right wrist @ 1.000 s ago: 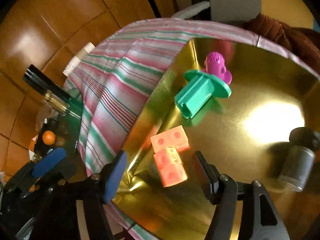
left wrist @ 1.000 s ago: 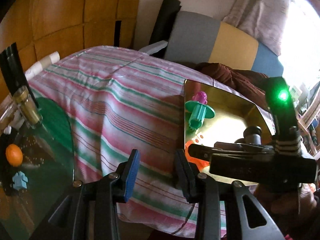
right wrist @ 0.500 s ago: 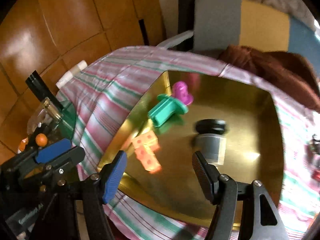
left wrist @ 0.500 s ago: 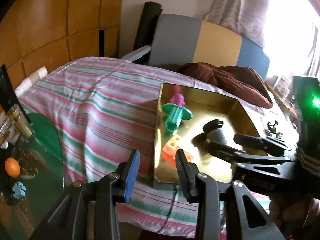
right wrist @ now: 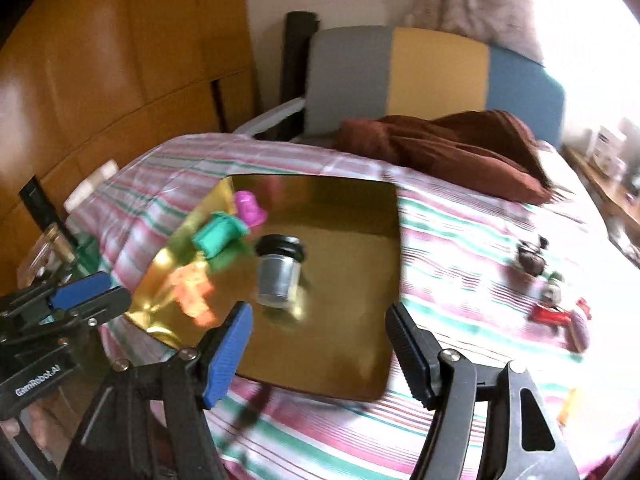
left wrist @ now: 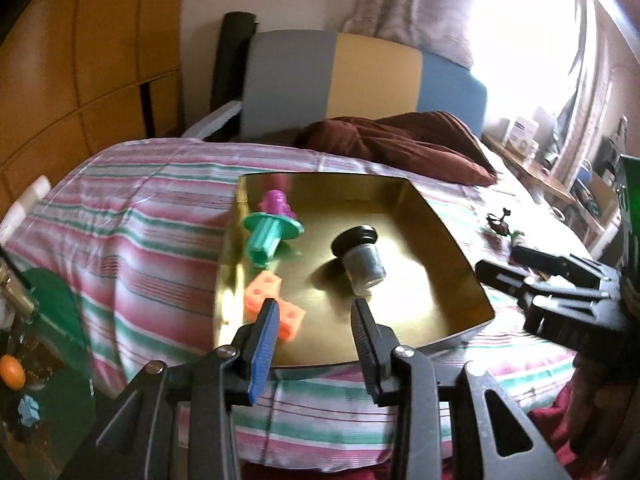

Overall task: Organize rigid objects
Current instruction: 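Move both tools back toward the toys on the bed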

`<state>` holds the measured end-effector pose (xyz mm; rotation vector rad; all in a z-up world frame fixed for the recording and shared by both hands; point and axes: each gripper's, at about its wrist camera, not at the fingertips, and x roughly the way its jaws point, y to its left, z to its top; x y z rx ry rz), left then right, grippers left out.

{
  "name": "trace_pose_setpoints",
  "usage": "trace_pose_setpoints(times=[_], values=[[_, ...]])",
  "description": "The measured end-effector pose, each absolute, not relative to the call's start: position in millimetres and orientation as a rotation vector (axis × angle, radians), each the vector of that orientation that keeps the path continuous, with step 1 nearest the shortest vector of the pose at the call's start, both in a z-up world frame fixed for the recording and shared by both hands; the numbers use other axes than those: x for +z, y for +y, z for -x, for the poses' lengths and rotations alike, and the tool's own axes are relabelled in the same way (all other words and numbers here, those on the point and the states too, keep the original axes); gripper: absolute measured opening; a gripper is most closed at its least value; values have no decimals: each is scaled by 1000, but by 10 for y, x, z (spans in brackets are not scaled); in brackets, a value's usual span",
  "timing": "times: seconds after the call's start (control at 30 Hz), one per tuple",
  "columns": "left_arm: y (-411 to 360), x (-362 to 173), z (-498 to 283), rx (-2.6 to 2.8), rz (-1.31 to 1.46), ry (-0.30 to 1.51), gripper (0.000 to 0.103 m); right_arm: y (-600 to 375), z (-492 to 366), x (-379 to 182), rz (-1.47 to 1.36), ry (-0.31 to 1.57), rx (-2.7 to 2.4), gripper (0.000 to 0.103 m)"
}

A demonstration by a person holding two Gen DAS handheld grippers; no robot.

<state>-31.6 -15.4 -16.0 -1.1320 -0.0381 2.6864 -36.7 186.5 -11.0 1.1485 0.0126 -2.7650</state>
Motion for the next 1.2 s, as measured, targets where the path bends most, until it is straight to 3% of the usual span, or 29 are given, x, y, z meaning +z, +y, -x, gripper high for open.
trace_pose_setpoints(times=[0.5, 0.63, 0.83, 0.93, 1.2], values=[[818, -144, 385, 2472, 1085, 101, 37, 3868, 3, 61, -1237, -315, -3162, 75], [1221, -150, 397, 2387, 1063, 163, 37, 4482, -124, -14, -1276, -535, -3268, 79], [1846, -279, 432, 2236, 1080, 224, 37, 5291, -355, -345, -1330, -1011, -3350, 79], [2147, -381, 483, 2163, 1100, 239, 37, 5419, -462, -366, -1198, -1206, -3341, 79], [2915, -579, 843, 2062, 1129, 276, 37, 5383, -438, -342, -1127, -1184, -3337, 82]])
